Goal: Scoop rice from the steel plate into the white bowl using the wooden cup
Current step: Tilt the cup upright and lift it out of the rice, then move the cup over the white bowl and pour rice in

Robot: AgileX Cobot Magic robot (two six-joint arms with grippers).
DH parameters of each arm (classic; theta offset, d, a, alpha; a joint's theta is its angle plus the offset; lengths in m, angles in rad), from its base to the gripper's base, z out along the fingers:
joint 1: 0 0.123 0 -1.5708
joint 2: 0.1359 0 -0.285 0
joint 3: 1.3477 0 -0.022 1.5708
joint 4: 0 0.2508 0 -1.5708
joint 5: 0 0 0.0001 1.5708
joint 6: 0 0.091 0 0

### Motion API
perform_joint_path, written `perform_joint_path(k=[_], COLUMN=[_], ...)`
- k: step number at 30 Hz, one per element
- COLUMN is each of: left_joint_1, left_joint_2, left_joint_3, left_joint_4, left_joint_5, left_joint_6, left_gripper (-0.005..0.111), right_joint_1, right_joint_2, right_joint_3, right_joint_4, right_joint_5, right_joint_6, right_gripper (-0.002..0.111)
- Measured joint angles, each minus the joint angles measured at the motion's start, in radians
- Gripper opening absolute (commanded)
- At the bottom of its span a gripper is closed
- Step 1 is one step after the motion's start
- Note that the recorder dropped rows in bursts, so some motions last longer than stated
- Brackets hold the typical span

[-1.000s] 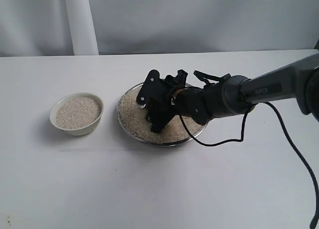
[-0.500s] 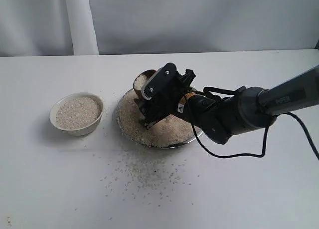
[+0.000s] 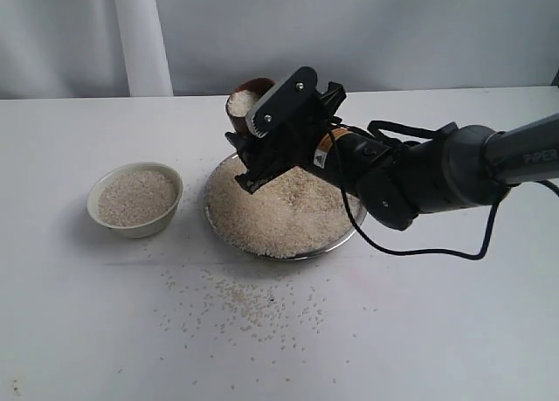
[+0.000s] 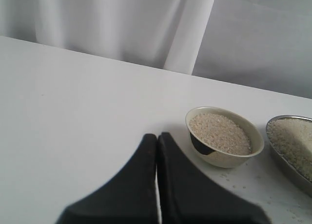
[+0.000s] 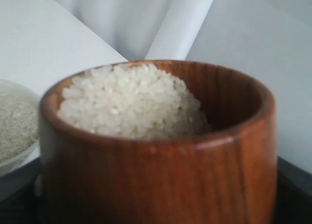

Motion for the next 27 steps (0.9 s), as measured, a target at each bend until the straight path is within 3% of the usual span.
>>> perform_joint_path(k=[6, 12, 21, 27], left_joint_1=[0.0, 0.0, 0.0, 0.0], left_joint_2=[0.0, 0.0, 0.0, 0.0], left_joint_3=[0.0, 0.0, 0.0, 0.0], left_joint_4=[0.0, 0.0, 0.0, 0.0], left_joint_5=[0.0, 0.0, 0.0, 0.0], left_joint_6=[0.0, 0.0, 0.0, 0.0], left_gripper=[0.0, 0.0, 0.0, 0.0], right_joint_1=[0.001, 0.026, 0.136, 0.205], right_joint_2=[0.0, 0.0, 0.009, 0.205], right_joint_3=[-0.012, -0.139, -0.441, -0.738], right_joint_4=[-0.013, -0.083, -0.163, -0.187], right_joint_5=[0.015, 0.196, 0.529, 0.803], right_joint_6=[0.019, 0.074, 0.073, -0.034], right_gripper=[0.0, 0.0, 0.0, 0.0])
